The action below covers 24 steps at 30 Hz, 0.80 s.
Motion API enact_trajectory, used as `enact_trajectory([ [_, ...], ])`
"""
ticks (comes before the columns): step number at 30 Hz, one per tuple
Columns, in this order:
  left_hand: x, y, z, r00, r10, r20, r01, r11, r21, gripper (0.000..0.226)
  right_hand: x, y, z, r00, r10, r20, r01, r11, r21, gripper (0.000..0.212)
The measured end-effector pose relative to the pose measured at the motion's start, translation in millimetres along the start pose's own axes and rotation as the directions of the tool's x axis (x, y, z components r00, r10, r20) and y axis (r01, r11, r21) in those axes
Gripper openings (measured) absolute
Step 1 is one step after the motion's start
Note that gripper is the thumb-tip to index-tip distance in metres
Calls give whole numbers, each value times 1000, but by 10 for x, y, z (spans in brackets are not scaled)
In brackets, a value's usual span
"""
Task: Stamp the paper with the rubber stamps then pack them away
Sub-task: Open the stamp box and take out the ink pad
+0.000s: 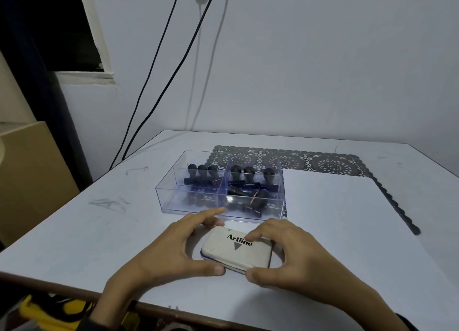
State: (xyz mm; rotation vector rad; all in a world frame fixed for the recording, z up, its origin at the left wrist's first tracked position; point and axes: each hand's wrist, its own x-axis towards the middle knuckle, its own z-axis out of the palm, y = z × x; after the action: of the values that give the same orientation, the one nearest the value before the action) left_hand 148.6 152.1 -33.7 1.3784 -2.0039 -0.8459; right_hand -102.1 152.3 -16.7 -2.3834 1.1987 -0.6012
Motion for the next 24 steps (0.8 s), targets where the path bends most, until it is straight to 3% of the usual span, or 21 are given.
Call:
enact_trajectory([
  [5,18,-9,9,1000,-8,13,8,1000,17,95,-34,-41,124,981,-46,-189,36,998,-56,43],
  [8,26,-2,10,1000,-8,24,8,1000,-5,97,10,-44,40,996,25,-82,-28,999,-34,48],
  [10,23,9,4,1000,-9,22,10,1000,-27,97,82,-6,-86,991,127,46,-131,987,94,50],
  [13,11,42,-1,1000,7,28,-6,999,-51,92,180,24,-202,977,211,-22,-188,910,369,49],
  [18,17,25,-14,1000,-3,18,3,1000,-1,101,249,47,-191,948,318,-33,-261,828,497,54],
  [24,-3,13,-27,1000,-31,5,31,999,32,104,253,108,-206,926,374,52,-316,691,650,37],
])
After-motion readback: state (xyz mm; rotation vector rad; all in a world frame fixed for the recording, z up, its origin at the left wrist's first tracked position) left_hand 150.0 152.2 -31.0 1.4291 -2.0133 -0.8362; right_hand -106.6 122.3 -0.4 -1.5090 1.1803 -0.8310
